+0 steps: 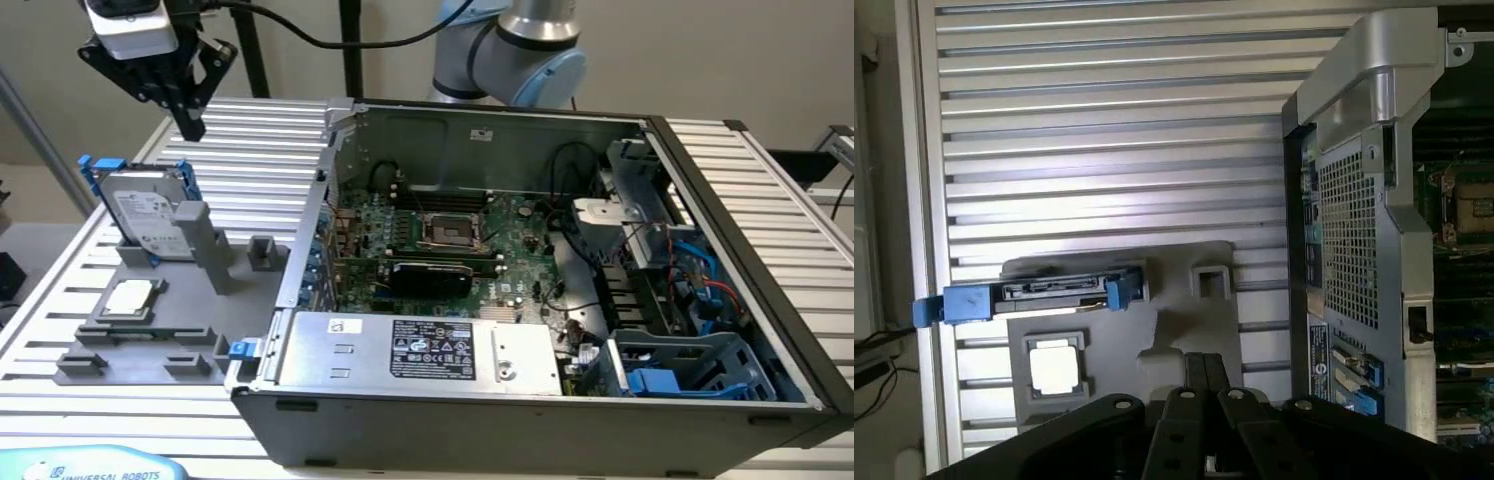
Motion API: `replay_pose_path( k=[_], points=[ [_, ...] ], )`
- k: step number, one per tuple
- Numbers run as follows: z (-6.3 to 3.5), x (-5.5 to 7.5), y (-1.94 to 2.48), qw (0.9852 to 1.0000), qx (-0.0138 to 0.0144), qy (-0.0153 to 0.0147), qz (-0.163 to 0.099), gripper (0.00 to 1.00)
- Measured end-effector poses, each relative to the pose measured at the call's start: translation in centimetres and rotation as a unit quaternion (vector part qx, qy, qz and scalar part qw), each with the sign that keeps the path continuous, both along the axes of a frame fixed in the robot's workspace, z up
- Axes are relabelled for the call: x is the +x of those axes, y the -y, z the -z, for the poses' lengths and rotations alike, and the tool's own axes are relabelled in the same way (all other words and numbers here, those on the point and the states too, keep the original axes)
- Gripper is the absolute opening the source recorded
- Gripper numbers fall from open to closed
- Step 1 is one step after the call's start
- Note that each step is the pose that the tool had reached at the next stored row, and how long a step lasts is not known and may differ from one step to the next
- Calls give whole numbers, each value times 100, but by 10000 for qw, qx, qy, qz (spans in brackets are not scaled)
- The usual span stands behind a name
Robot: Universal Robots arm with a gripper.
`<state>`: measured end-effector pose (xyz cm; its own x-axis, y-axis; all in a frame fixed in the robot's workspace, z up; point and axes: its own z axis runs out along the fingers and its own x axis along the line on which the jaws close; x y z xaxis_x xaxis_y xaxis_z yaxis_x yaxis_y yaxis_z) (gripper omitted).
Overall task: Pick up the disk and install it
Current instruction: 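Reach for the disk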
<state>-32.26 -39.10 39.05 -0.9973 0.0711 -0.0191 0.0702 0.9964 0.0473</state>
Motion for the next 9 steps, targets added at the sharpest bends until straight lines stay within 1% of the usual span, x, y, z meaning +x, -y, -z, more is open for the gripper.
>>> replay_pose_path(
  k=[9],
  points=[
    [33,-408,-84,10000,-52,0,0,11]
  ],
)
